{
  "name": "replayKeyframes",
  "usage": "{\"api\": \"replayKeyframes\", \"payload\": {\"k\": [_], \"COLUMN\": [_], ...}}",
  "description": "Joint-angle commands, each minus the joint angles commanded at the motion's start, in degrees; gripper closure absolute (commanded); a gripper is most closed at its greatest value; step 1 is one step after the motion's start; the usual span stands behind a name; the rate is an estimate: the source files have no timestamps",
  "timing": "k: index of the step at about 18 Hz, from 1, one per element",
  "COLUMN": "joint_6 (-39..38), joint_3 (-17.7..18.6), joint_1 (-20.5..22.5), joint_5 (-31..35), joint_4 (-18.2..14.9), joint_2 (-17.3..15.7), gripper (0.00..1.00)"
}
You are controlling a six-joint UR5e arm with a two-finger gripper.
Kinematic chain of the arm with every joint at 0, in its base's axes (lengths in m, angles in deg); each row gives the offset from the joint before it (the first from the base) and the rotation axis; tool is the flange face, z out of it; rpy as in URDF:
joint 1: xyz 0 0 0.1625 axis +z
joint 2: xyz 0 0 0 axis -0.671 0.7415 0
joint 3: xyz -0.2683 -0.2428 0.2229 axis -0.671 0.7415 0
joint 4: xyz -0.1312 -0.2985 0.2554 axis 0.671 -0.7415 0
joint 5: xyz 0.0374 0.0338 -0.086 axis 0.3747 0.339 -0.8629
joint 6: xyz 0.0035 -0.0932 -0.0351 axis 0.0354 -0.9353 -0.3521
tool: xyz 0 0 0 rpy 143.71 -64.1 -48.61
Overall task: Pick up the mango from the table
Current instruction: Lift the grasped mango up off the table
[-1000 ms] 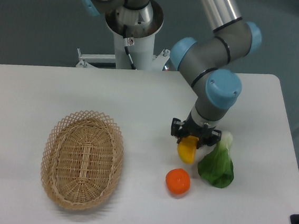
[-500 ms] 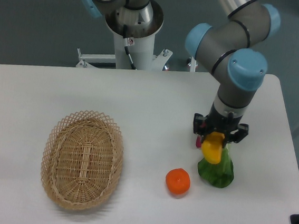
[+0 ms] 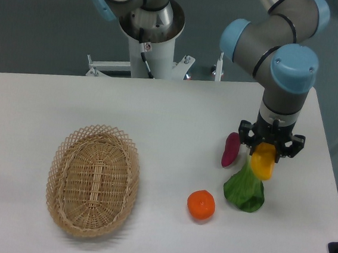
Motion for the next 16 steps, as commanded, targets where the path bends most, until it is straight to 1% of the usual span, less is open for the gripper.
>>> {"api": "replayKeyframes", "payload": {"k": [3,16], "joint_6": [0.2,1.5], "joint_3": [-0.6,-0.3], "joint_1": [0.1,0.4], "joint_5": [0.2,0.4], "joint_4": [-0.1,0.0], "joint_2": [0.2,0.1], "gripper": [0.64,0.63]}}
